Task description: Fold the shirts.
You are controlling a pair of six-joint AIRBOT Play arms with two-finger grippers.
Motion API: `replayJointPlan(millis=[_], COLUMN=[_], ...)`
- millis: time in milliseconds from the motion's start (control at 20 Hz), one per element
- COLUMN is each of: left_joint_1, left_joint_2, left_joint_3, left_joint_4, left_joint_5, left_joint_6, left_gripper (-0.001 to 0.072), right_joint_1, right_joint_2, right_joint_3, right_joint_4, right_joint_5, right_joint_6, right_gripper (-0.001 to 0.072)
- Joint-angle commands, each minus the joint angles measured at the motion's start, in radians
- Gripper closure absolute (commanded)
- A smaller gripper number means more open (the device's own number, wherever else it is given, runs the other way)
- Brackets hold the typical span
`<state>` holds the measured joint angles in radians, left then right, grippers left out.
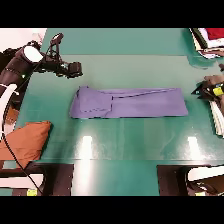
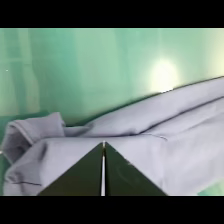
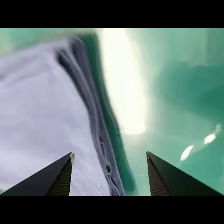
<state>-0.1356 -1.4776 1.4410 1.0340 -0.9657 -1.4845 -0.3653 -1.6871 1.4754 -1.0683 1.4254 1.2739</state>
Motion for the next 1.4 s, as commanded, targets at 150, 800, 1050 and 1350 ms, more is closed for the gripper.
replayJointPlan(millis=[150,800,1050,1350], left_joint_1=[-0.085,-0.417,-0.462,-0.464], left_joint_2=[-0.012,-0.375,-0.498,-0.538], left_joint_3=[-0.029,0.207,0.328,0.327], left_joint_4=[-0.04,-0.1,-0.109,-0.117], left_joint_5=[0.018,0.109,0.089,0.085], left_joint_6=[-0.006,-0.035,-0.062,-0.064], left_gripper=[0.0688,0.0688,0.0688,0.0688], right_joint_1=[0.021,0.23,0.363,0.547], right_joint_2=[-0.146,0.042,0.118,0.117], right_joint_3=[-0.058,0.17,0.282,0.313], right_joint_4=[0.14,0.198,0.45,0.579], right_joint_5=[0.049,0.162,0.121,0.067], right_joint_6=[-0.069,-0.068,-0.043,-0.044], right_gripper=[0.0181,0.0697,0.0697,0.0697])
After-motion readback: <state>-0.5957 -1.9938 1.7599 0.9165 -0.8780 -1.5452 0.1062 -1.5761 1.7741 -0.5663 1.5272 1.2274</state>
